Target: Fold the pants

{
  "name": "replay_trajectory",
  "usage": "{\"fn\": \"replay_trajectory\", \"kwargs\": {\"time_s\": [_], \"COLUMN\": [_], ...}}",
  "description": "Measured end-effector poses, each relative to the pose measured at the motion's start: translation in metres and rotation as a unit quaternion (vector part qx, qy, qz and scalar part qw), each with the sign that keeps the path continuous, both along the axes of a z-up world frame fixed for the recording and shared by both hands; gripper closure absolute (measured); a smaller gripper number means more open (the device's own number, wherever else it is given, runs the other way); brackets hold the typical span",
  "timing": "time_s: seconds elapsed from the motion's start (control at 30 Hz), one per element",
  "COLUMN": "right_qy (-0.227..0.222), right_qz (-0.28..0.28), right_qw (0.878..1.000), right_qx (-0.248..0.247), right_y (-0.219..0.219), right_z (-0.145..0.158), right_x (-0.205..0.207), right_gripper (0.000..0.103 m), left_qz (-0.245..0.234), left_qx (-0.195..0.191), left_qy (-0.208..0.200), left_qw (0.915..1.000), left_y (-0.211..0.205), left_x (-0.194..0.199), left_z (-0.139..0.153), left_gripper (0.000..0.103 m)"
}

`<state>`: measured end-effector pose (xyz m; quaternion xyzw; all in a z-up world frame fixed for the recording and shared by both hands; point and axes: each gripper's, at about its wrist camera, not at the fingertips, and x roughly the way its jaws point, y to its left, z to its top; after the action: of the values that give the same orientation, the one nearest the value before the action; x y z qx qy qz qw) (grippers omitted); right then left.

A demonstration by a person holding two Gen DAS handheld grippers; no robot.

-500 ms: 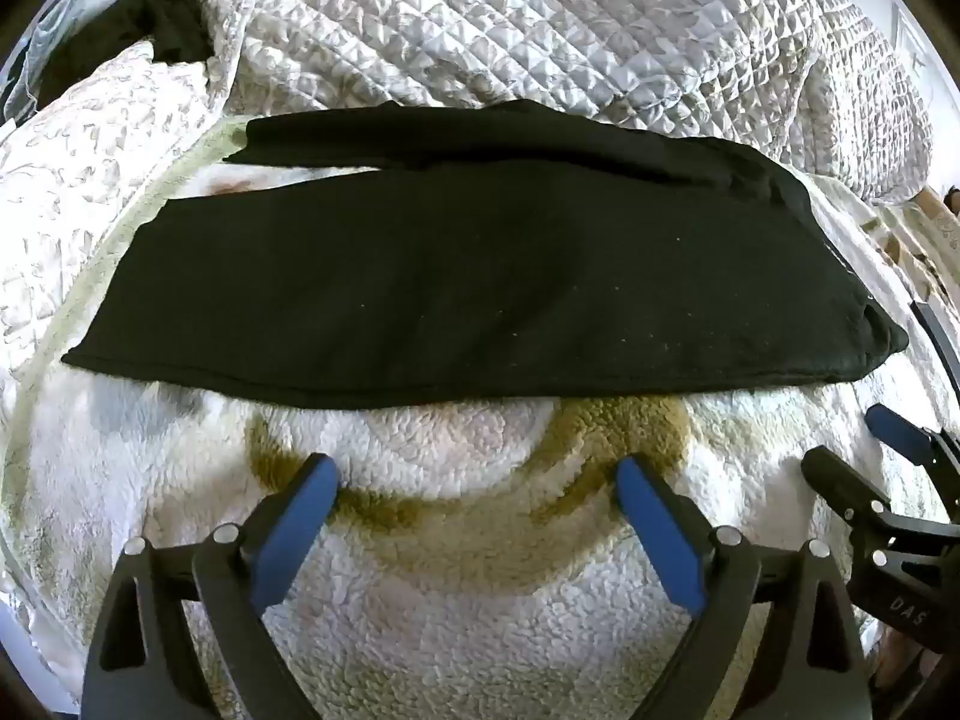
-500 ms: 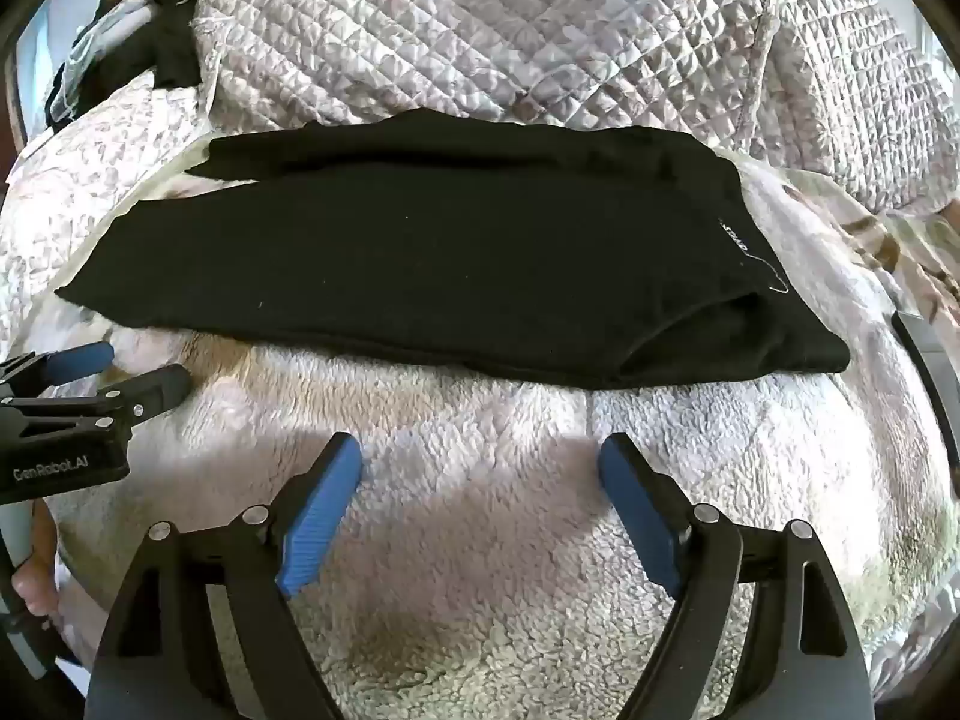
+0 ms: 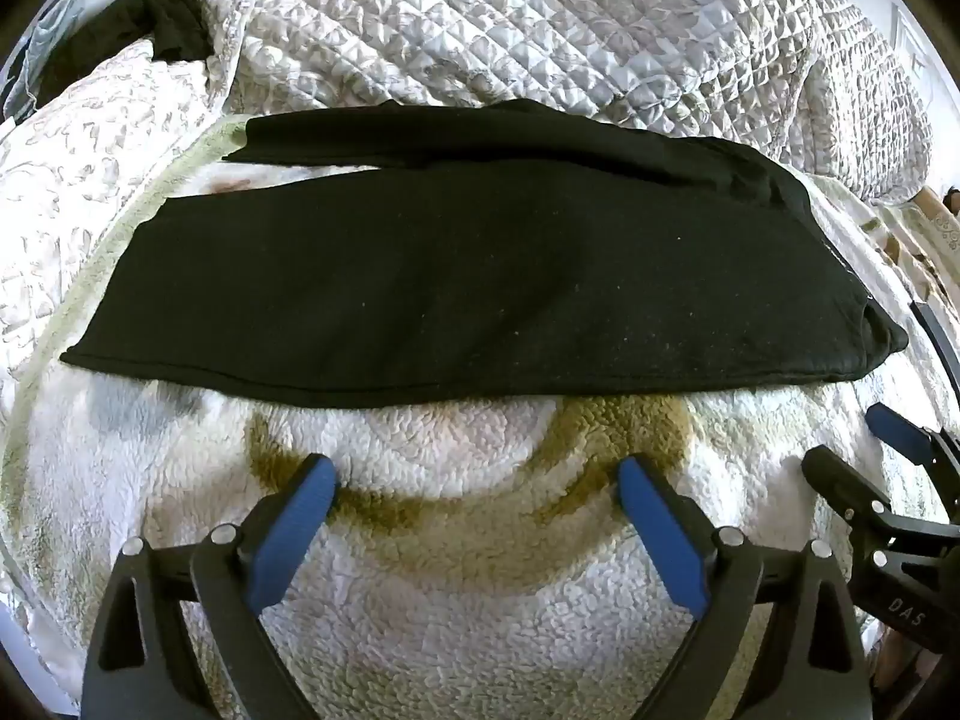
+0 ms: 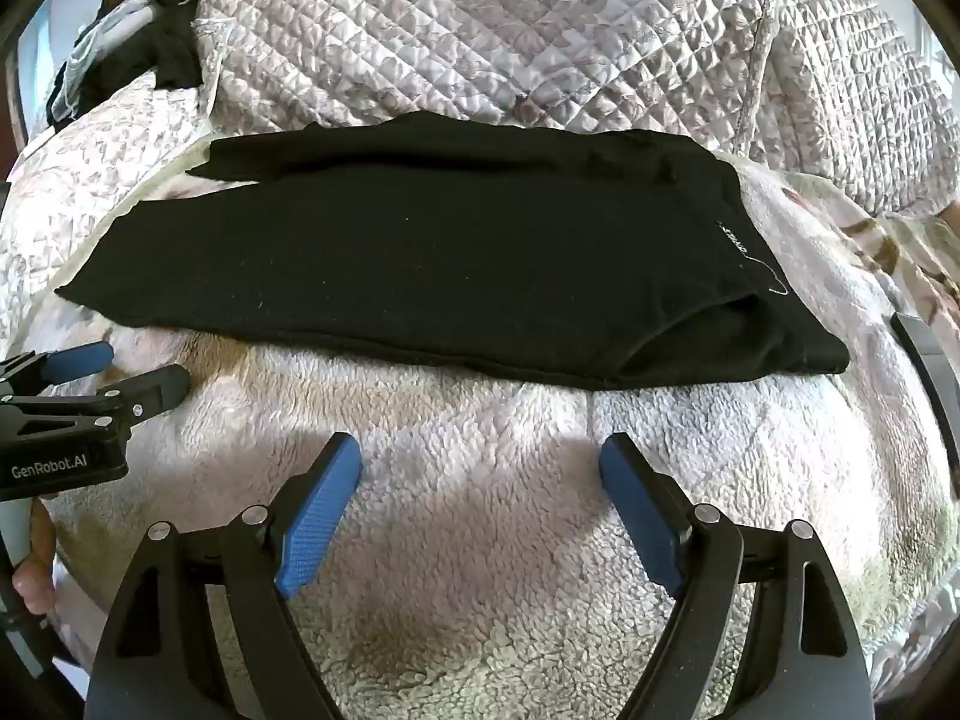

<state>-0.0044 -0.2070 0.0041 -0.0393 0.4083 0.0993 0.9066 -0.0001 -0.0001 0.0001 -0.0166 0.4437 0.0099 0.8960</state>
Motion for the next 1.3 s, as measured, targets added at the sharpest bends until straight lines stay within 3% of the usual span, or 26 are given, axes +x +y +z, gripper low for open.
{"fn": "replay_trajectory", "kwargs": {"time_s": [1.3], "right_qy": [-0.004], "right_qz": [0.0], "right_qw": [1.0], "right_qx": [0.0], "right_y": [0.0002], "right_z": [0.0005], "right_x": [-0.0014], "right_gripper": [0.021], "left_qz": [0.0], "left_qx": [0.0], "left_qy": [0.001], "left_qw": [1.0], "left_y": [0.0001], "left_x": [0.0], "left_z": [0.0], "left_gripper": [0.004]}}
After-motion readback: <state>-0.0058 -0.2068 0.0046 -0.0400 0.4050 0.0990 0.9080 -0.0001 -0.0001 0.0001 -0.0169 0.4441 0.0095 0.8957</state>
